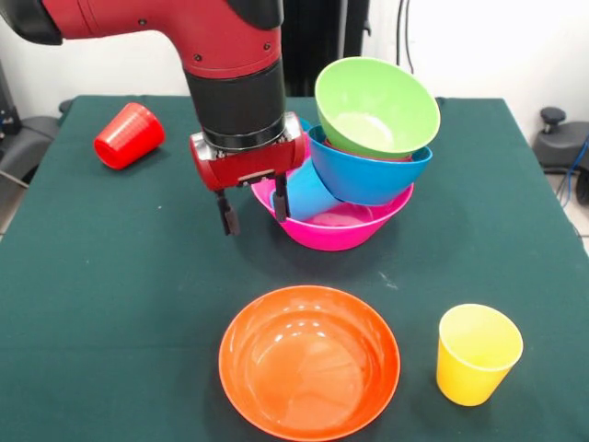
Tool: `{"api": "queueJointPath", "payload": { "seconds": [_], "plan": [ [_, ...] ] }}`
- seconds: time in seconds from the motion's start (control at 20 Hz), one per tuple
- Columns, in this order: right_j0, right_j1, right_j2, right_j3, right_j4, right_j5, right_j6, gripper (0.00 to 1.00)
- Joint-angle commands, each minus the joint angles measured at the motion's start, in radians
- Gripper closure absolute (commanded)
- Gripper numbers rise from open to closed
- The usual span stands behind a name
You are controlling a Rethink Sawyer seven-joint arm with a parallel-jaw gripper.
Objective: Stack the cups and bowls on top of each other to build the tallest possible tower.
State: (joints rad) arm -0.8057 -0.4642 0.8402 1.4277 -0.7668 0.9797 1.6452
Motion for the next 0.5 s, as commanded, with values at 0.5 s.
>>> {"api": "queueJointPath", "payload": {
  "seconds": [0.5],
  "plan": [
    [0.084, 0.077, -0.044, -0.182, -0.032, 0.105, -0.286, 0.00]
  ]
}}
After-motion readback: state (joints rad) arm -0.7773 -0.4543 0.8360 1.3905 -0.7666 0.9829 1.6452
